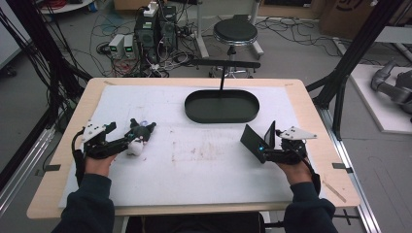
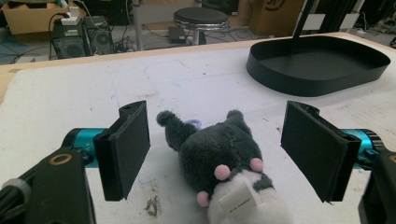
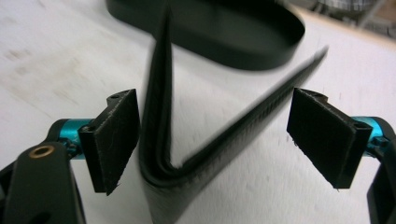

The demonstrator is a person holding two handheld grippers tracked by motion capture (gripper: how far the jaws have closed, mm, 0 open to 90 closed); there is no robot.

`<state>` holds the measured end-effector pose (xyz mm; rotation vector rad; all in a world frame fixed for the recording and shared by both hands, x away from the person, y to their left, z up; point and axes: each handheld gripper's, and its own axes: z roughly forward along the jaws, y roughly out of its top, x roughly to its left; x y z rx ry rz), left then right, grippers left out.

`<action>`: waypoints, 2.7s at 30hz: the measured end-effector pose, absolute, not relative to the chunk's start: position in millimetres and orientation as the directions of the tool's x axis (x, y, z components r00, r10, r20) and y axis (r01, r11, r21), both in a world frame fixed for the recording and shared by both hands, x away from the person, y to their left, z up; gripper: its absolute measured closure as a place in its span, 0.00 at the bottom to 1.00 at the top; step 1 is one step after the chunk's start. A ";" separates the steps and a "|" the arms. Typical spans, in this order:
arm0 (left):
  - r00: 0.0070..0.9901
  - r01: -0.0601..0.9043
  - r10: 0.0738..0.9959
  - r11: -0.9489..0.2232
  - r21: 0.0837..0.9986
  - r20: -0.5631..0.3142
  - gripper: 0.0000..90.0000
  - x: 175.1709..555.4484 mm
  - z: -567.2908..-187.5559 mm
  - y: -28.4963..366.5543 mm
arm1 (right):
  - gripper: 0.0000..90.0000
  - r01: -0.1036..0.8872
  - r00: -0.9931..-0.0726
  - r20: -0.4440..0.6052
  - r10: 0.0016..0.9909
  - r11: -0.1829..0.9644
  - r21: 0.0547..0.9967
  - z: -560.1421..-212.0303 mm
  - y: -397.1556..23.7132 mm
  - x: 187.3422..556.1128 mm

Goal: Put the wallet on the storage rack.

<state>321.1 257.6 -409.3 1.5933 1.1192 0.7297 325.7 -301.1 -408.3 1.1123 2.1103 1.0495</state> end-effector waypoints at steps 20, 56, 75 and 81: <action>0.384 0.306 0.920 -0.054 0.950 -0.072 0.26 321.1 -410.1 257.9 | 0.85 0.350 -0.561 -0.034 0.827 0.274 0.896 -378.0 -298.0 337.4; 0.379 0.304 0.921 -0.029 0.952 -0.093 0.26 321.0 -412.7 265.0 | 0.85 0.379 -0.394 -0.272 0.878 0.425 0.822 -404.1 -202.8 495.2; 0.384 0.307 0.919 -0.034 0.951 -0.091 0.26 320.8 -412.8 262.8 | 0.49 0.392 -0.545 -0.122 0.829 0.381 0.837 -425.9 -167.0 498.1; 0.383 0.310 0.919 -0.034 0.950 -0.092 0.26 321.1 -413.6 263.8 | 0.40 0.380 -0.566 -0.042 0.823 0.306 0.873 -413.3 -178.0 494.3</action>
